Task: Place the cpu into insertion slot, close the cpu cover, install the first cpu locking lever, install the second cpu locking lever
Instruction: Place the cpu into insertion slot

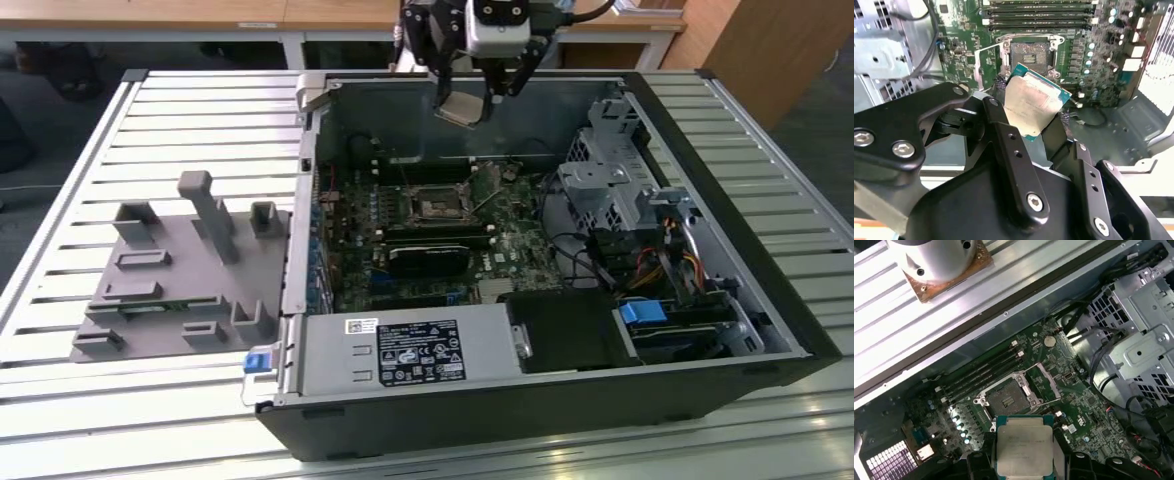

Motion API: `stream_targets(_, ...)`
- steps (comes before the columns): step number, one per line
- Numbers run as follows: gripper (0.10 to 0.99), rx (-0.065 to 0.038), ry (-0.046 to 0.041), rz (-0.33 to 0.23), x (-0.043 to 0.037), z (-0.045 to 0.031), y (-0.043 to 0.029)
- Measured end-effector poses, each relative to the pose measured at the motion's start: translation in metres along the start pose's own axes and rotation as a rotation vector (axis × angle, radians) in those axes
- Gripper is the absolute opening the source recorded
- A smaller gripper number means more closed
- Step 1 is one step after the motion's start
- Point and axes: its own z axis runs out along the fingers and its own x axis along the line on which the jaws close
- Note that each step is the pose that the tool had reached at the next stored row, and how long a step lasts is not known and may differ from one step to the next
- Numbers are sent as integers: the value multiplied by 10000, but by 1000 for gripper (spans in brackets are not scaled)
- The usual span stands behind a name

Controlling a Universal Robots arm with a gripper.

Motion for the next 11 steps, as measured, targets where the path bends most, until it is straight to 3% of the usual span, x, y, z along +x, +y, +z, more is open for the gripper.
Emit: stream_targets(11, 541, -33, -170, 1949, -1, 28, -2)
